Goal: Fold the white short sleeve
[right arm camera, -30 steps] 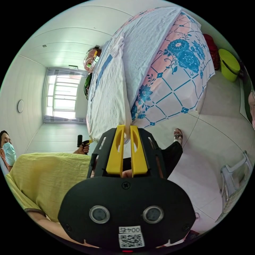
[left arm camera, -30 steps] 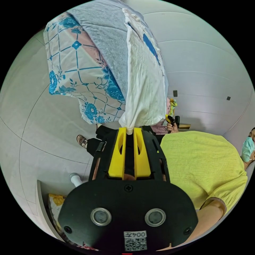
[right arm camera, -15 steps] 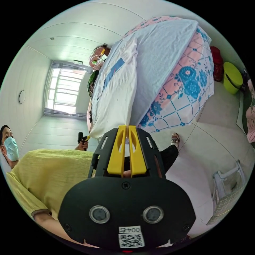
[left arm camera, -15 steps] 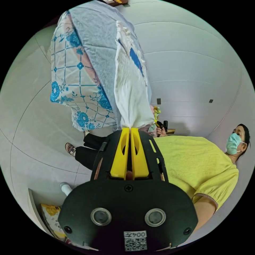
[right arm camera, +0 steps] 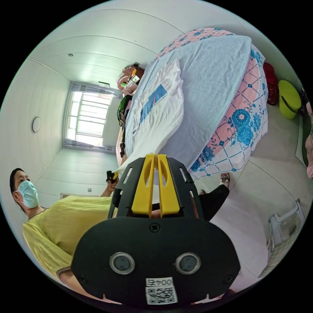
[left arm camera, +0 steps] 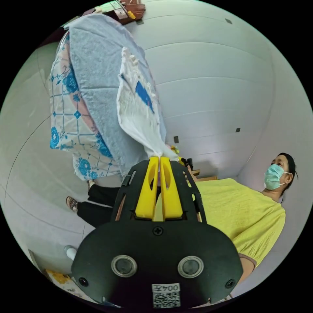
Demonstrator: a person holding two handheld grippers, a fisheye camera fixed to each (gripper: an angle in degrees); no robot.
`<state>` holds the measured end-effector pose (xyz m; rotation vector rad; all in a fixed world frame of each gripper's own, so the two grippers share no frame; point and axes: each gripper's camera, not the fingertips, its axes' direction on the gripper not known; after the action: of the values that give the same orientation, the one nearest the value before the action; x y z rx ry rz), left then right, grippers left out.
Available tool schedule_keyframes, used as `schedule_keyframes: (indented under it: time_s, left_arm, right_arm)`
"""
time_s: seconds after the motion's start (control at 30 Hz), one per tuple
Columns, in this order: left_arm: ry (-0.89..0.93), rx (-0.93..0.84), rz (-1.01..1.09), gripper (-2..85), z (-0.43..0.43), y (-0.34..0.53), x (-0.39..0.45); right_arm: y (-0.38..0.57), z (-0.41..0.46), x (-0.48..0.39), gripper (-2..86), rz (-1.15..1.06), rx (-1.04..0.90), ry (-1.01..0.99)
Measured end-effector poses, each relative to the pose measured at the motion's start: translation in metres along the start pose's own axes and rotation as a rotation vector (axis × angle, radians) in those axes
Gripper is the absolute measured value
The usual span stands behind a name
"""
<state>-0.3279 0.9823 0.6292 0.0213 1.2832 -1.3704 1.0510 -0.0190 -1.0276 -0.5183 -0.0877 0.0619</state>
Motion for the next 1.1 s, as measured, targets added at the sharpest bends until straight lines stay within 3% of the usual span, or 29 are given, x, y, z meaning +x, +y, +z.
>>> schedule_keyframes:
  time_s: [0.17, 0.5, 0.77, 1.1]
  left_arm:
    - [0.035, 0.127, 0.108, 0.9, -0.018, -0.036, 0.044]
    - [0.000, 0.274, 0.100, 0.6, -0.036, -0.142, 0.105]
    - [-0.043, 0.369, 0.028, 0.6, -0.035, -0.258, 0.139]
    - [-0.139, 0.329, -0.131, 0.6, -0.016, -0.408, 0.126]
  right_arm:
    - [-0.028, -0.016, -0.006, 0.8, -0.014, 0.133, -0.081]
    - [-0.146, -0.026, -0.014, 0.6, -0.062, 0.228, -0.168]
    - [-0.284, -0.012, 0.005, 0.4, -0.079, 0.208, -0.216]
    - [-0.434, 0.038, 0.069, 0.4, 0.000, 0.131, -0.180]
